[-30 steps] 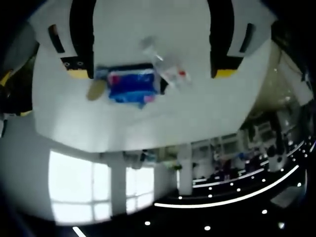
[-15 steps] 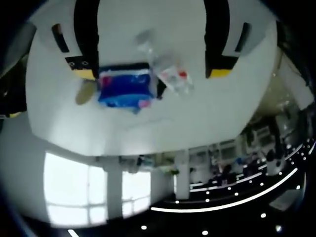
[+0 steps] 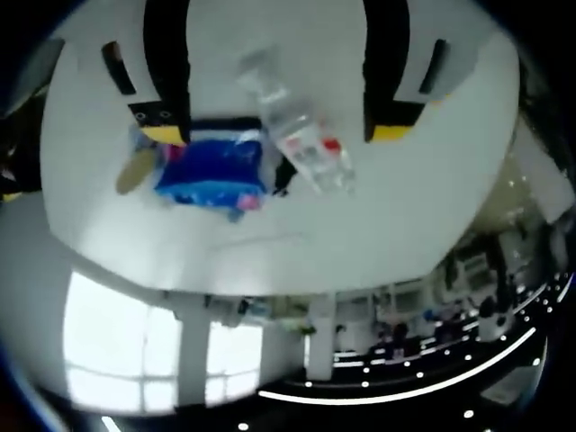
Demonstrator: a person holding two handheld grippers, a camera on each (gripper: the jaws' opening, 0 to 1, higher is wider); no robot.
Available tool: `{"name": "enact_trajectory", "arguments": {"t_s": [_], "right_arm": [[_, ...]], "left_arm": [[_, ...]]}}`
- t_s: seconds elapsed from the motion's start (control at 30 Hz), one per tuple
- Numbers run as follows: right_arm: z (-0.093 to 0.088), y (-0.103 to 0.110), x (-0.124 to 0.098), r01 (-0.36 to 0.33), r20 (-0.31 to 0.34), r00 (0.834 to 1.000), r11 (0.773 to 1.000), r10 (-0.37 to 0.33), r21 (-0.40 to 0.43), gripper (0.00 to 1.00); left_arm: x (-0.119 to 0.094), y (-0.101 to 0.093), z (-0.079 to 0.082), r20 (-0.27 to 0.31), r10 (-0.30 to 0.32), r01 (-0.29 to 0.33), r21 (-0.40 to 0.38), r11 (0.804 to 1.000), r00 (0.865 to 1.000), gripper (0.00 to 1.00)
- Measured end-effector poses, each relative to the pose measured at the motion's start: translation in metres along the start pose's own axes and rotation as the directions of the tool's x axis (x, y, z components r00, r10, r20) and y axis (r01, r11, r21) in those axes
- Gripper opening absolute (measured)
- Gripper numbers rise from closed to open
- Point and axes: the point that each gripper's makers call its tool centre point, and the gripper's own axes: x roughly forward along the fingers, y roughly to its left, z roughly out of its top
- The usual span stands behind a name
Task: Arrange the tabletop items into an orderly group along one side of the table until the central work area is clear of visible clutter.
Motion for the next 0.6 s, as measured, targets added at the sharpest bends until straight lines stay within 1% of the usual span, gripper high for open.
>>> {"name": "enact_trajectory", "arguments": {"t_s": [0.2, 0.3, 0.4, 0.53, 0.6], "right_arm": [[-0.001, -0.002, 0.0, 0.003, 0.0, 1.0, 1.0, -0.003, 0.002, 0.96], [-0.002, -0.002, 0.0, 0.002, -0.003, 1.0, 1.0, -0.002, 0.002, 0.96], [-0.003, -0.003, 0.0, 0.007, -0.008, 1.0, 1.0, -0.007, 0.002, 0.96], [-0.004, -0.004, 0.0, 0.007, -0.012, 1.0, 1.0, -0.007, 0.002, 0.95], [-0.004, -0.004, 0.0, 0.008, -0.016, 1.0, 1.0, -0.008, 0.0, 0.95]], "left_arm": [[0.012, 0.004, -0.006, -0.036, 0.004, -0.003, 0.006, 1.0, 0.999, 0.72], [0.018, 0.004, -0.007, -0.044, -0.007, 0.007, 0.002, 1.0, 0.999, 0.71], [0.024, 0.006, -0.011, -0.066, -0.011, 0.011, -0.004, 1.0, 0.998, 0.7], [0.025, 0.007, -0.012, -0.078, -0.008, 0.006, -0.017, 1.0, 0.997, 0.63], [0.026, 0.008, -0.013, -0.081, -0.004, 0.001, -0.038, 0.999, 0.997, 0.62]]}}
